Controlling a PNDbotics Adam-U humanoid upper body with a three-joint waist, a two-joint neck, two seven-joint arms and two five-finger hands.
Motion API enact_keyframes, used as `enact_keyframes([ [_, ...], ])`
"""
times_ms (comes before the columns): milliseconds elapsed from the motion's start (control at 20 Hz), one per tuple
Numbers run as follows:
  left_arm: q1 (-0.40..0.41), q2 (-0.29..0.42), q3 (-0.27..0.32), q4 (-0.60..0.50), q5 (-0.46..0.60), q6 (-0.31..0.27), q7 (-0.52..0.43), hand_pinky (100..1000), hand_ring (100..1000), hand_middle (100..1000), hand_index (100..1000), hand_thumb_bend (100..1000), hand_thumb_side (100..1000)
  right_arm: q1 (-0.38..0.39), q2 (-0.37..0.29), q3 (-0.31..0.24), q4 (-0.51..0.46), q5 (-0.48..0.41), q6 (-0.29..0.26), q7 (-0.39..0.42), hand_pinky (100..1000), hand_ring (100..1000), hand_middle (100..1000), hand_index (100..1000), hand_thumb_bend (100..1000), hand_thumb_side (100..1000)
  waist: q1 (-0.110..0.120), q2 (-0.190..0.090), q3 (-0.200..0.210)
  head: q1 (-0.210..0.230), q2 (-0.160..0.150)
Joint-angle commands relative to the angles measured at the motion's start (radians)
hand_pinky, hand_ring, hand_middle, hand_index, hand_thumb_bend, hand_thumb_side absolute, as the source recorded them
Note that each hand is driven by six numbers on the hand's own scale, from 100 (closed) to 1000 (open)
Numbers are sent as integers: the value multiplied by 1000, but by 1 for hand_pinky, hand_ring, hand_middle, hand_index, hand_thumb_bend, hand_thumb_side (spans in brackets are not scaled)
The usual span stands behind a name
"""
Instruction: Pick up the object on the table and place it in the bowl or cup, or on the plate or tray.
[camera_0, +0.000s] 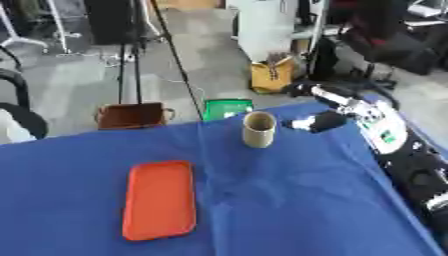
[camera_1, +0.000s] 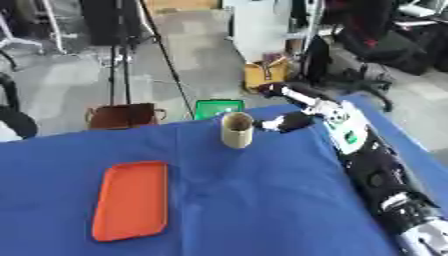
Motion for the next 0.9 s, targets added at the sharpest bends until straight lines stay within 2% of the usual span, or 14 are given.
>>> enact_keyframes([
  [50,-6,30,8,-19,4,-3,1,517,848,782,889,701,438,-22,-21,-1,-24,-5,0,0,1000,932,938,970,473,431,-1,-19,1,0,-14],
  [700,-4,27,8,-19,3,-2,0,514,849,781,889,700,442,-22,-21,-1,-25,-2,1,1,1000,933,939,972,473,432,0,-14,5,-4,-15],
  [900,-4,23,8,-19,1,-2,0,511,849,781,888,696,449,-30,-24,-4,-30,20,2,-24,1000,934,940,975,478,425,2,-5,14,-9,-19],
])
